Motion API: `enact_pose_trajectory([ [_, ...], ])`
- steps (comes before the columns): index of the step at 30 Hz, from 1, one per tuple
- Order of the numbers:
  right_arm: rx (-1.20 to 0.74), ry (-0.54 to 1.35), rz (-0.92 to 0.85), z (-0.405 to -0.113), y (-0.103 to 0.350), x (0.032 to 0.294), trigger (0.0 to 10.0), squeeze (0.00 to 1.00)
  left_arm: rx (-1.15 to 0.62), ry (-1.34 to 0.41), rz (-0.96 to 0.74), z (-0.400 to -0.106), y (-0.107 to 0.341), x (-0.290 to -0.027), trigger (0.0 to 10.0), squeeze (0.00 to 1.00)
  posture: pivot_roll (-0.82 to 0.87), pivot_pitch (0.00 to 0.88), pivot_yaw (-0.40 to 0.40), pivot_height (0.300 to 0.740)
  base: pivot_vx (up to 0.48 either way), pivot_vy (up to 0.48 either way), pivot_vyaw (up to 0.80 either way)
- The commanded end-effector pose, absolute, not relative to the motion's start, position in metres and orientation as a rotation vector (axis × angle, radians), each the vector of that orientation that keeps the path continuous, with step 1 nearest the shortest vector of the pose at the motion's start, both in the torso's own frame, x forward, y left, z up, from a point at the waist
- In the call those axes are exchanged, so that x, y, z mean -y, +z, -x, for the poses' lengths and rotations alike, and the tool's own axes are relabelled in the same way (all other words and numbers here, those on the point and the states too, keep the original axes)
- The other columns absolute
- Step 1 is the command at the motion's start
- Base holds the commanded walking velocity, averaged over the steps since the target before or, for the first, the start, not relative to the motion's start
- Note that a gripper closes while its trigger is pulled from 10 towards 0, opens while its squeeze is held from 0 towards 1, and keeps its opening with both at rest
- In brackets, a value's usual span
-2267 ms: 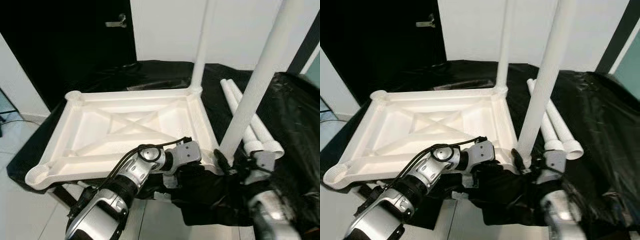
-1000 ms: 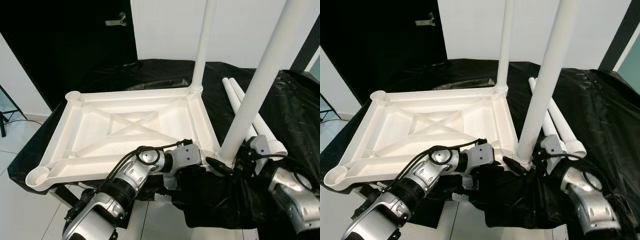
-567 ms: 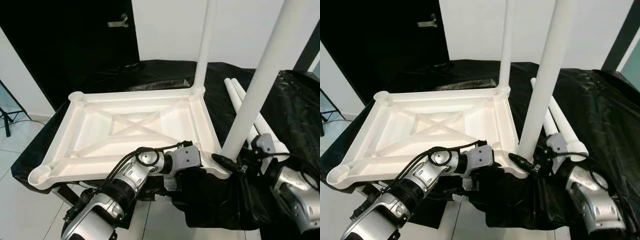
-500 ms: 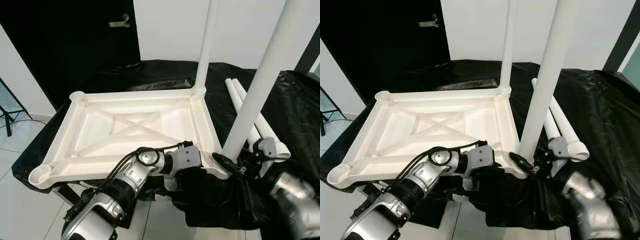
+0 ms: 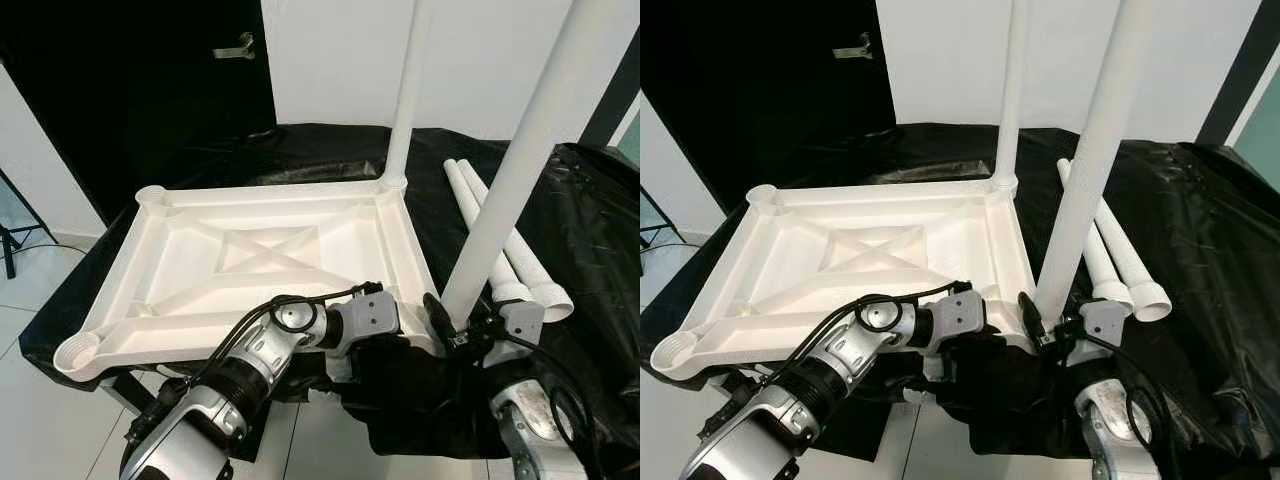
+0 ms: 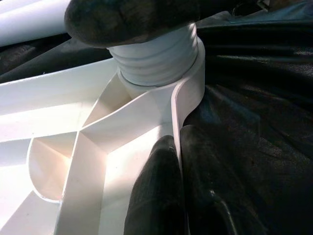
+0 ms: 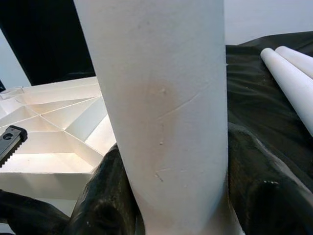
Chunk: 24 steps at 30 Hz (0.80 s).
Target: Building children table
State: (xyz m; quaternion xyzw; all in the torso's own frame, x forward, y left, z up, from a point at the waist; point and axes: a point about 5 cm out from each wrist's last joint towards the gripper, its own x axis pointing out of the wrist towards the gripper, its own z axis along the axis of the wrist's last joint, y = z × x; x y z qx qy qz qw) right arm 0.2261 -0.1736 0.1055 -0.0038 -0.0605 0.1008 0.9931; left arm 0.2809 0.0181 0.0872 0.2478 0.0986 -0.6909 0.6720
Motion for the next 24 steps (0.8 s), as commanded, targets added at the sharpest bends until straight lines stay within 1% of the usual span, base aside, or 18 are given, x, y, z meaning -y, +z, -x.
enact_pose_trajectory([
  [1,0.079,0.11,0.04,-0.229,0.102,0.188,10.0,0.0,-0.505,-1.691,-0.519,-0.256,0.042,-0.041,10.0,0.0,0.16,0.0,-0.009,0.74,0.0,0.0,0.0],
  [2,0.079,0.11,0.04,-0.229,0.102,0.188,10.0,0.0,-0.505,-1.691,-0.519,-0.256,0.042,-0.041,10.0,0.0,0.16,0.0,-0.009,0.74,0.0,0.0,0.0],
  [3,0.075,0.142,0.042,-0.229,0.102,0.186,10.0,1.0,-0.505,-1.689,-0.519,-0.256,0.042,-0.041,10.0,0.0,0.16,0.0,-0.011,0.74,0.0,0.0,0.0],
  [6,0.073,0.17,0.042,-0.23,0.102,0.185,10.0,1.0,-0.505,-1.688,-0.519,-0.256,0.042,-0.041,10.0,0.0,0.16,0.0,-0.011,0.74,0.0,0.0,0.0],
  [7,0.068,0.202,0.049,-0.231,0.102,0.184,10.0,1.0,-0.506,-1.687,-0.519,-0.256,0.041,-0.041,10.0,0.0,0.16,0.0,-0.011,0.74,0.0,0.0,0.0],
  [8,0.078,0.291,0.12,-0.235,0.106,0.186,10.0,1.0,-0.507,-1.686,-0.518,-0.256,0.041,-0.041,10.0,0.0,0.16,0.0,-0.014,0.74,0.0,0.0,0.0],
  [9,0.063,0.401,0.185,-0.24,0.108,0.19,10.0,0.0,-0.507,-1.686,-0.516,-0.256,0.041,-0.041,10.0,0.0,0.16,0.0,-0.014,0.74,0.0,0.0,0.0],
  [10,0.038,0.477,0.218,-0.244,0.11,0.196,10.0,0.0,-0.508,-1.686,-0.515,-0.256,0.041,-0.041,10.0,0.0,0.15,0.0,-0.012,0.74,0.0,0.0,0.0],
  [11,0.038,0.477,0.218,-0.244,0.11,0.196,10.0,0.0,-0.508,-1.686,-0.515,-0.256,0.041,-0.041,10.0,0.0,0.15,0.0,-0.012,0.74,0.0,0.0,0.0],
  [12,0.019,0.534,0.245,-0.247,0.112,0.201,10.0,0.0,-0.508,-1.686,-0.514,-0.255,0.04,-0.041,10.0,0.0,0.15,0.0,-0.012,0.74,0.0,0.0,0.0],
  [14,-0.017,0.589,0.249,-0.248,0.114,0.206,10.0,0.0,-0.508,-1.687,-0.513,-0.255,0.04,-0.041,10.0,0.0,0.15,0.0,-0.01,0.74,0.0,0.0,0.0],
  [16,-0.066,0.674,0.266,-0.247,0.114,0.21,10.0,0.0,-0.507,-1.689,-0.514,-0.255,0.04,-0.04,10.0,0.0,0.15,0.0,-0.01,0.74,0.0,0.0,0.0],
  [17,-0.066,0.674,0.266,-0.247,0.114,0.21,10.0,0.0,-0.507,-1.689,-0.514,-0.255,0.04,-0.04,10.0,0.0,0.15,0.0,-0.01,0.74,0.0,0.0,0.0],
  [18,-0.121,0.749,0.281,-0.244,0.112,0.213,10.0,0.0,-0.504,-1.686,-0.515,-0.256,0.04,-0.039,10.0,0.0,0.15,0.0,-0.01,0.74,0.0,0.0,0.0],
  [21,-0.138,0.766,0.285,-0.244,0.111,0.215,10.0,0.0,-0.504,-1.685,-0.516,-0.256,0.041,-0.039,10.0,0.0,0.16,0.0,-0.01,0.74,0.0,0.0,0.0],
  [22,-0.151,0.776,0.287,-0.244,0.111,0.217,5.8,0.0,-0.503,-1.683,-0.516,-0.256,0.041,-0.04,10.0,0.0,0.16,0.0,-0.01,0.74,0.0,0.0,0.0],
  [23,-0.156,0.779,0.287,-0.245,0.112,0.218,4.9,0.0,-0.503,-1.682,-0.516,-0.256,0.041,-0.04,10.0,0.0,0.16,0.0,-0.01,0.74,0.0,0.0,0.0],
  [24,-0.164,0.792,0.277,-0.247,0.112,0.219,3.5,0.0,-0.504,-1.68,-0.517,-0.256,0.041,-0.04,10.0,0.0,0.16,0.0,-0.009,0.74,0.0,0.0,0.0],
])
